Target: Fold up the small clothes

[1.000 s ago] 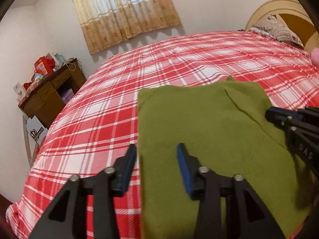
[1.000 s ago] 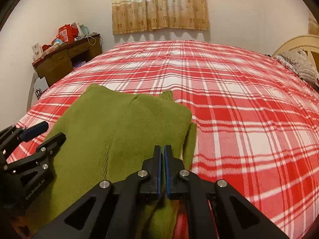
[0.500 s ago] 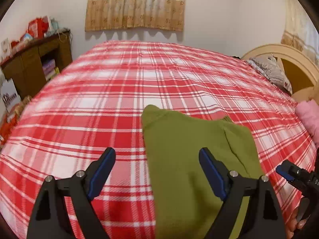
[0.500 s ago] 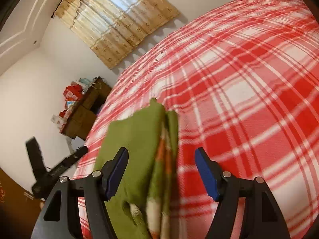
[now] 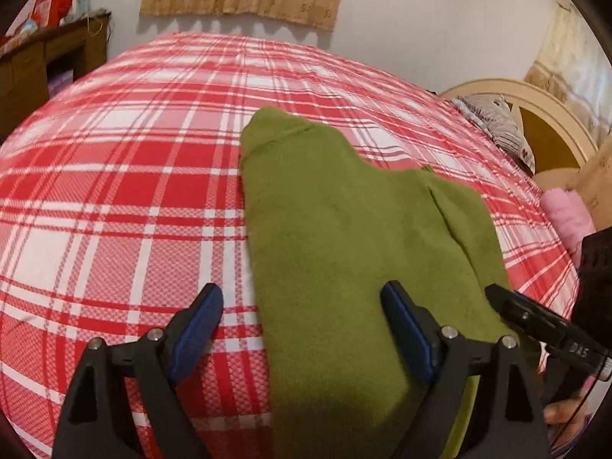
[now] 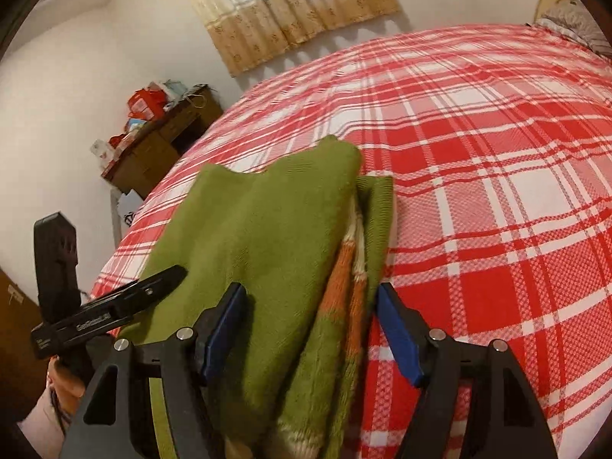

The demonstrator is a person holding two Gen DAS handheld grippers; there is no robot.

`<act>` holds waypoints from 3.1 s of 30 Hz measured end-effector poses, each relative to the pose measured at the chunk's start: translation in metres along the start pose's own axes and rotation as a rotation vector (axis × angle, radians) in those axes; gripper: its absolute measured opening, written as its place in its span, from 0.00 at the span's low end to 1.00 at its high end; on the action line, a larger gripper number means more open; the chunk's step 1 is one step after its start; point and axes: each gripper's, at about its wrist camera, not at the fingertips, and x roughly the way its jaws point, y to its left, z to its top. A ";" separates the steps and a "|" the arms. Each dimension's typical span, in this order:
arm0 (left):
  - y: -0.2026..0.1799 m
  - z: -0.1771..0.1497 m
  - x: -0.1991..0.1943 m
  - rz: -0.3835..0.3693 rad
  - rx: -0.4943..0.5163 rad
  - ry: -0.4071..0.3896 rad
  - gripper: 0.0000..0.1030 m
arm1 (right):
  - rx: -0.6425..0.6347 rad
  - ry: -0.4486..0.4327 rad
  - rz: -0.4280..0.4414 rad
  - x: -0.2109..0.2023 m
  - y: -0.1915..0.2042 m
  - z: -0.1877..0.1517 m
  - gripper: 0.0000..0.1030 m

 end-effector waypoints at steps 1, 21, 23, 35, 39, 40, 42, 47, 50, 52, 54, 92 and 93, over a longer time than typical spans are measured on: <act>0.003 0.001 0.000 -0.009 -0.006 0.004 0.86 | -0.007 -0.003 0.001 0.000 0.001 0.000 0.68; -0.027 -0.001 -0.024 0.072 0.144 0.020 0.36 | 0.077 0.013 0.020 -0.017 0.017 -0.004 0.29; -0.030 -0.007 -0.030 0.082 0.140 0.046 0.35 | 0.093 0.017 0.043 -0.031 0.024 -0.012 0.29; -0.061 -0.059 -0.069 0.198 0.272 0.080 0.46 | 0.131 0.069 0.059 -0.087 0.032 -0.084 0.31; -0.065 -0.055 -0.058 0.244 0.283 0.066 0.52 | 0.108 0.047 0.014 -0.079 0.030 -0.084 0.42; -0.064 -0.054 -0.057 0.250 0.286 0.063 0.54 | 0.103 0.046 0.003 -0.077 0.031 -0.083 0.46; -0.067 -0.054 -0.055 0.264 0.298 0.051 0.56 | 0.096 0.030 -0.029 -0.075 0.027 -0.082 0.60; -0.072 -0.056 -0.051 0.305 0.337 0.017 0.59 | 0.145 0.018 0.029 -0.069 0.014 -0.082 0.65; -0.072 -0.058 -0.053 0.317 0.345 0.008 0.60 | 0.117 0.011 0.030 -0.065 0.016 -0.080 0.65; -0.072 -0.057 -0.052 0.320 0.346 0.005 0.61 | 0.098 0.010 0.028 -0.063 0.018 -0.080 0.65; -0.072 -0.056 -0.052 0.322 0.347 0.002 0.62 | 0.083 0.008 0.030 -0.062 0.020 -0.080 0.65; -0.079 -0.072 -0.105 0.215 0.281 -0.041 0.29 | -0.134 -0.115 -0.105 -0.139 0.117 -0.109 0.33; -0.081 -0.074 -0.107 0.220 0.288 -0.046 0.29 | -0.137 -0.116 -0.108 -0.142 0.119 -0.111 0.33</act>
